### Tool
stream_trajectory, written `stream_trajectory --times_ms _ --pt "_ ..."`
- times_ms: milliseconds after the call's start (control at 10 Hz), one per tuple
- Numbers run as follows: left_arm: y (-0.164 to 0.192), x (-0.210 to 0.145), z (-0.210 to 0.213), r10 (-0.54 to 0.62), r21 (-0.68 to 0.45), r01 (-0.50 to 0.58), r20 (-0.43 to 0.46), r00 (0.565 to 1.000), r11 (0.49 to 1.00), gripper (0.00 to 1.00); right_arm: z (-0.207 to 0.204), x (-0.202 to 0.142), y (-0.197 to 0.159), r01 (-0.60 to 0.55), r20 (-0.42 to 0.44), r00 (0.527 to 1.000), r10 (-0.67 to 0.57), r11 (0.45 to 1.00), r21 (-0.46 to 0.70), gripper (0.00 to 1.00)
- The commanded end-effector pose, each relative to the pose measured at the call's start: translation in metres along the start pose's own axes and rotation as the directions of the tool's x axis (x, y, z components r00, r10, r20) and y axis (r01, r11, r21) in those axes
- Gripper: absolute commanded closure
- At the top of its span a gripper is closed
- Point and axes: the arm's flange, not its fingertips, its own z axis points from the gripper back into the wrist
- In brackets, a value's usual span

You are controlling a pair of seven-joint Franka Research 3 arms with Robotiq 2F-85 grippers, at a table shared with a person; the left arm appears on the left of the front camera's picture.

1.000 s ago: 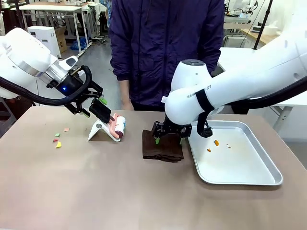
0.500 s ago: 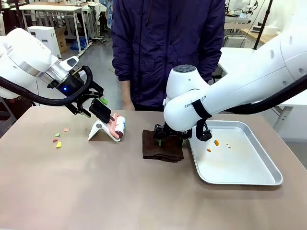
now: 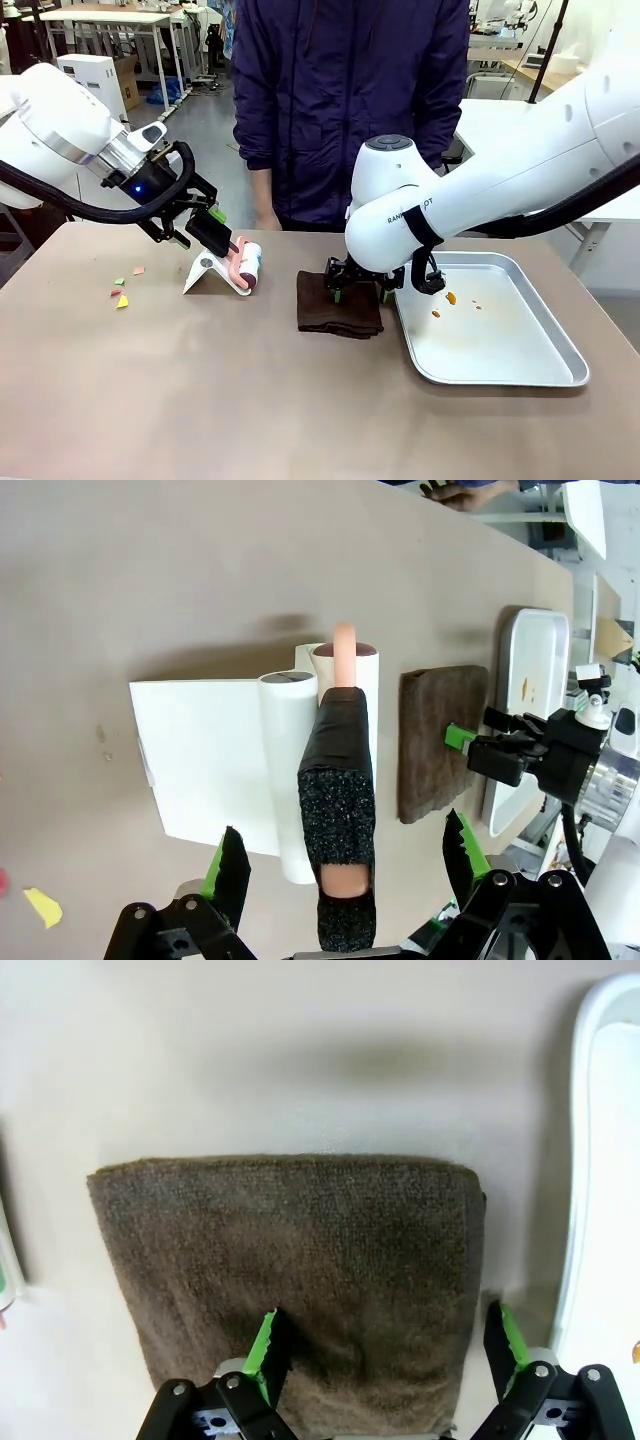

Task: Clean the surface of the table.
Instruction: Hold the Lint Roller with your left hand and the towel with your right hand.

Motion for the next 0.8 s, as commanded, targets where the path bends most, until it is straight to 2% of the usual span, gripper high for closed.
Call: stream_trajectory --times_ms 0,100,200,300,400,500,600,700 --pt "-0.006 0.0025 0.0004 0.013 0.027 -0.013 -0.003 1.0 1.0 0.0 -0.0007 0.0011 0.0018 0.04 0.01 0.999 -0.04 0.999 0.01 0.0" --pt "-0.0067 0.0019 0.0008 0.006 0.027 -0.006 0.002 1.0 1.0 0.0 -0.0007 0.0011 0.002 0.048 0.01 0.999 -0.048 0.999 0.017 0.0" --pt "-0.007 0.0016 0.001 0.001 0.02 -0.001 0.013 1.0 1.0 0.13 -0.0002 -0.0002 0.0019 0.047 -0.001 0.999 -0.047 0.999 0.021 0.6" --pt "-0.0074 0.0015 0.0006 0.0 0.017 0.0 0.018 1.0 1.0 0.58 -0.0004 -0.0006 0.0019 0.051 -0.009 0.999 -0.051 0.998 0.026 0.6" --pt "-0.0082 0.0011 0.0006 -0.008 0.006 0.008 0.034 0.999 1.0 0.72 0.0006 -0.0008 0.0013 0.052 -0.01 0.999 -0.052 0.998 0.032 1.0" --pt "-0.0084 0.0012 0.0016 -0.013 -0.016 0.014 0.047 0.999 1.0 0.65 0.0015 -0.0011 0.0018 0.054 -0.008 0.999 -0.053 0.998 0.037 0.64" --pt "-0.0092 0.0011 0.0018 -0.014 -0.024 0.015 0.054 0.998 1.0 1.0 0.002 -0.0015 0.0019 0.053 -0.008 0.999 -0.053 0.998 0.042 1.0" --pt "-0.0092 0.0012 0.0016 -0.014 -0.022 0.015 0.054 0.998 1.0 1.0 0.0004 -0.001 0.0025 0.056 -0.014 0.998 -0.056 0.997 0.048 1.0"
